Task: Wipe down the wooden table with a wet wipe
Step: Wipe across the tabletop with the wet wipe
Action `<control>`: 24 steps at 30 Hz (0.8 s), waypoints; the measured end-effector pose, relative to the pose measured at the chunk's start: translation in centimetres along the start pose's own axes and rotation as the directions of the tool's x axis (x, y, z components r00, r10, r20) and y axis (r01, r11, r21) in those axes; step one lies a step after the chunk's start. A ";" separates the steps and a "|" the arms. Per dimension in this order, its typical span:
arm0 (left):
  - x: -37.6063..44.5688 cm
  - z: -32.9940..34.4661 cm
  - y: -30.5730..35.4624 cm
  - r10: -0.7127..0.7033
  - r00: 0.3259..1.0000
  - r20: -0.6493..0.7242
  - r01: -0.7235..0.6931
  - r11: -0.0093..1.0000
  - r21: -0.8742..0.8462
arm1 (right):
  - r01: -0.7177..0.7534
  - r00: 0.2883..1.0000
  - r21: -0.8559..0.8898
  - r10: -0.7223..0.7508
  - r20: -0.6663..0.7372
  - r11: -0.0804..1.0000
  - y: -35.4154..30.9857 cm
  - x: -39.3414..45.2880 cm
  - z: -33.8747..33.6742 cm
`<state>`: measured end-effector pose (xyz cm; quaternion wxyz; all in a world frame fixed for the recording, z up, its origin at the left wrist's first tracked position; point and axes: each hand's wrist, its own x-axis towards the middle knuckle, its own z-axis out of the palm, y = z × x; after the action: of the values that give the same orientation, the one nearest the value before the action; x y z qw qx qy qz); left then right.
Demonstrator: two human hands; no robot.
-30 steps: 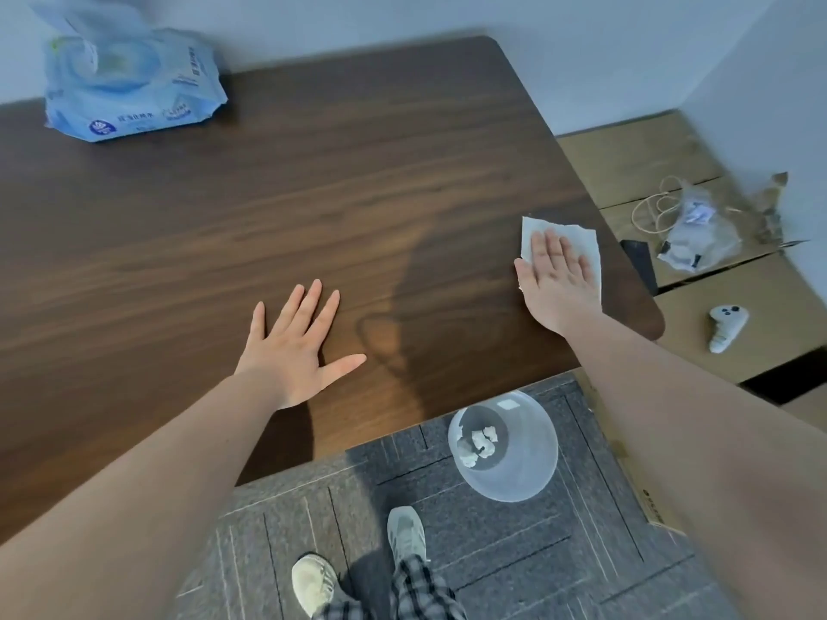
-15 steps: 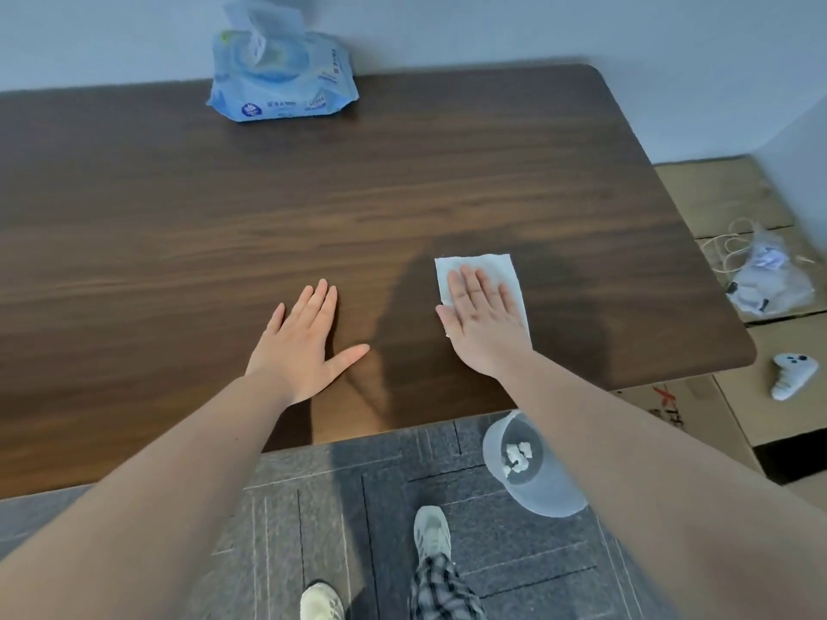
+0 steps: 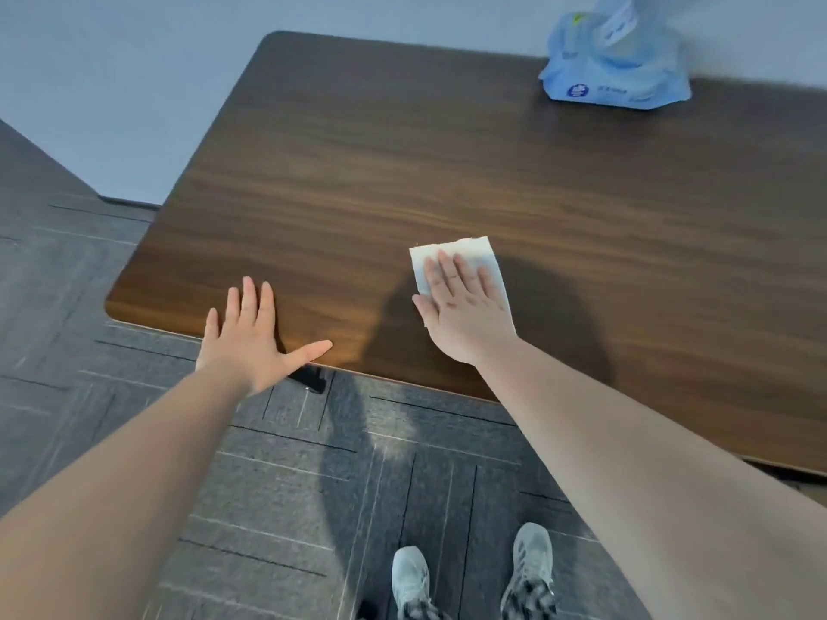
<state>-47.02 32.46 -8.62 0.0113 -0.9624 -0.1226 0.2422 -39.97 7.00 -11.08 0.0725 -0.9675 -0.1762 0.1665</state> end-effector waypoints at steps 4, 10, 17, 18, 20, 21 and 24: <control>0.5 1.0 -1.4 0.058 0.998 -0.018 -0.060 0.995 -0.084 | 0.099 0.995 -0.024 -0.098 0.025 0.995 -6.4 2.6 0.7; 0.8 1.7 -1.7 0.042 0.995 -0.090 -0.053 0.992 -0.119 | 0.181 0.984 -0.062 -0.181 0.003 0.982 -13.2 6.1 1.4; 0.2 1.4 -1.5 0.018 0.995 -0.101 -0.044 0.965 -0.260 | 0.224 0.974 0.011 -0.224 -0.019 0.974 -17.3 8.2 1.6; 0.2 1.4 -1.5 0.017 0.995 -0.096 -0.042 0.963 -0.264 | 0.230 0.973 0.005 -0.229 -0.015 0.973 -17.4 8.3 1.6; 0.2 1.4 -1.5 0.022 0.995 -0.096 -0.046 0.965 -0.260 | 0.252 0.968 -0.010 -0.252 -0.001 0.968 -17.2 8.2 1.6; 0.2 1.5 -1.5 0.024 0.995 -0.096 -0.048 0.967 -0.252 | 0.272 0.962 -0.022 -0.272 0.003 0.962 -17.0 8.0 1.6; 0.3 1.6 -1.7 0.039 0.995 -0.097 -0.057 0.978 -0.200 | 0.337 0.942 -0.068 -0.337 0.013 0.939 -15.8 6.8 1.7</control>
<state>-47.91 34.11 -9.98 -0.0870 -0.9714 -0.1226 0.1839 -39.60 24.26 -11.50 0.0664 -0.9249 -0.3446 0.1460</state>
